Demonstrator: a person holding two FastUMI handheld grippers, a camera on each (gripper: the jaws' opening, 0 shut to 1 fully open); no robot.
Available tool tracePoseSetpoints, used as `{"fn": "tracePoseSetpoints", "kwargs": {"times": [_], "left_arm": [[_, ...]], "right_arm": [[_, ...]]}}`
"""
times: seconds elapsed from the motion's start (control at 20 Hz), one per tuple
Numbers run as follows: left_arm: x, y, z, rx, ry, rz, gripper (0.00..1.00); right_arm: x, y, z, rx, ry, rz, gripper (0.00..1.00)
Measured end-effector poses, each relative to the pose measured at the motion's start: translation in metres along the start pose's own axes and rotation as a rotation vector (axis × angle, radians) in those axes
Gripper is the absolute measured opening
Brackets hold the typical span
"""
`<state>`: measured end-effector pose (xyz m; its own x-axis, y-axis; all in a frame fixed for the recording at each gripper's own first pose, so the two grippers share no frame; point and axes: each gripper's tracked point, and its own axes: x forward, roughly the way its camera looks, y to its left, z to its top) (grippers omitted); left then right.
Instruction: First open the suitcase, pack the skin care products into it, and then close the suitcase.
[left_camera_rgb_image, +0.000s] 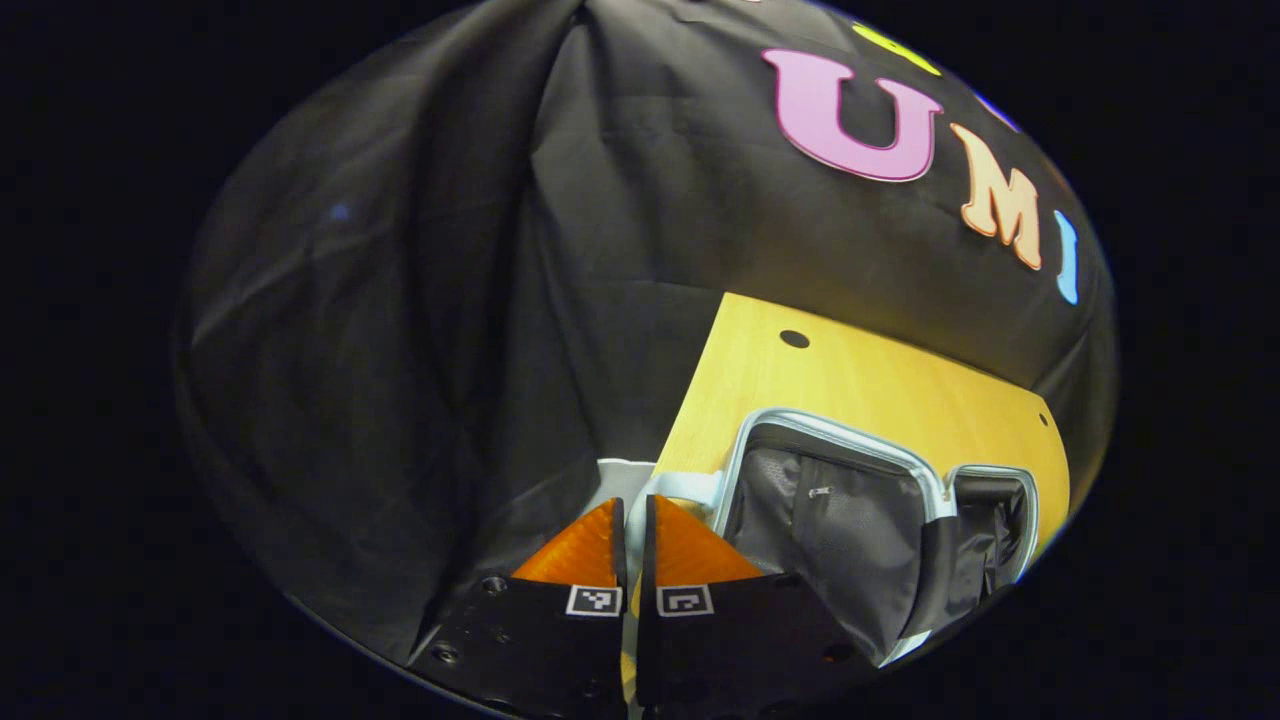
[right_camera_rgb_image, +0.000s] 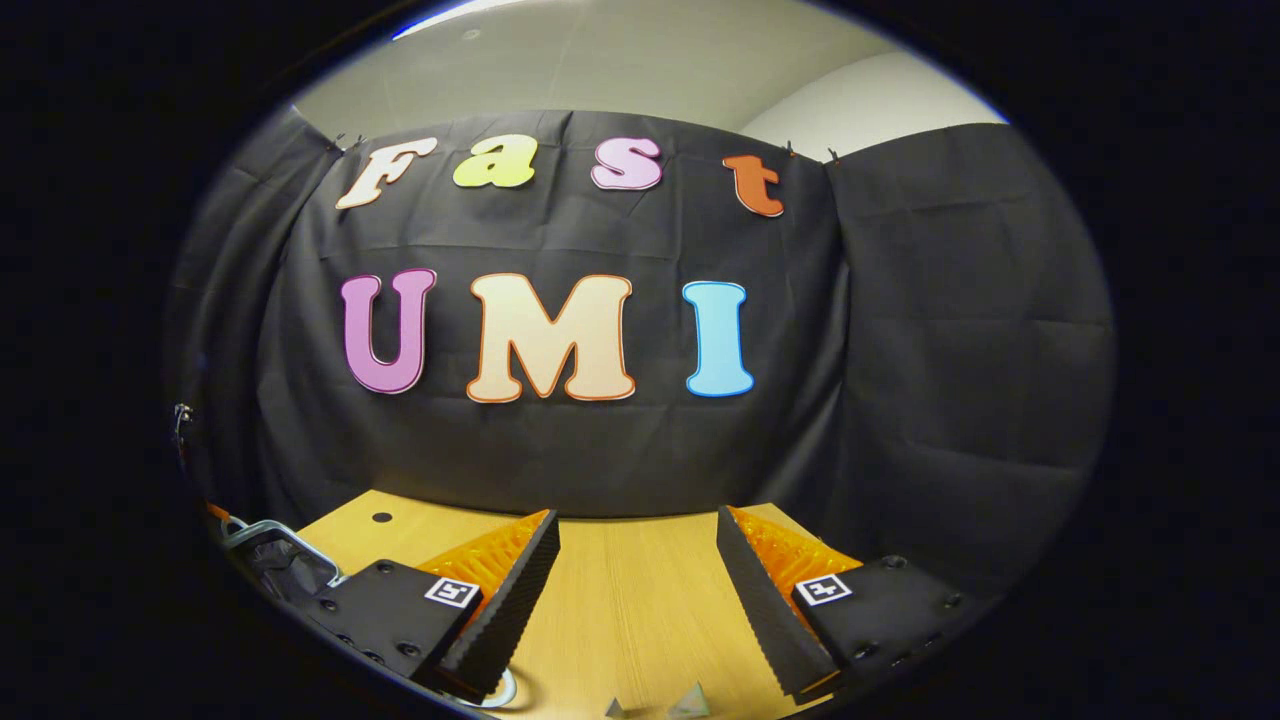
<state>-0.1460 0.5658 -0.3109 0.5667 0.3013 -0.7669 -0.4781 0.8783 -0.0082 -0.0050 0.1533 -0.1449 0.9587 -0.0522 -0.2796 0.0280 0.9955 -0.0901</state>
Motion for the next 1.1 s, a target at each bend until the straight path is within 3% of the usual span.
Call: {"fn": "tracePoseSetpoints", "kwargs": {"times": [0.1, 0.25, 0.45, 0.55, 0.8, 1.1], "left_arm": [[0.006, 0.008, -0.010, -0.037, 0.010, 0.032, 0.00], [0.003, 0.009, 0.003, -0.027, -0.083, 0.091, 0.15], [-0.029, 0.002, 0.044, 0.000, -0.260, 0.153, 1.00], [-0.054, -0.014, 0.063, 0.021, -0.356, 0.188, 0.93], [-0.132, -0.086, 0.099, 0.052, -0.554, 0.190, 0.94], [-0.206, -0.211, 0.122, 0.084, -0.686, 0.023, 0.95]], "right_arm": [[-0.003, 0.000, -0.004, 0.003, 0.020, 0.007, 0.98], [-0.009, -0.007, 0.001, -0.010, 0.010, 0.002, 0.98], [-0.014, -0.012, 0.008, -0.021, -0.031, 0.019, 0.98], [-0.014, -0.013, 0.010, -0.018, -0.051, 0.040, 0.99], [-0.010, -0.016, 0.011, 0.015, -0.068, 0.114, 1.00], [-0.007, -0.027, 0.023, 0.062, -0.104, 0.195, 0.99]]}}
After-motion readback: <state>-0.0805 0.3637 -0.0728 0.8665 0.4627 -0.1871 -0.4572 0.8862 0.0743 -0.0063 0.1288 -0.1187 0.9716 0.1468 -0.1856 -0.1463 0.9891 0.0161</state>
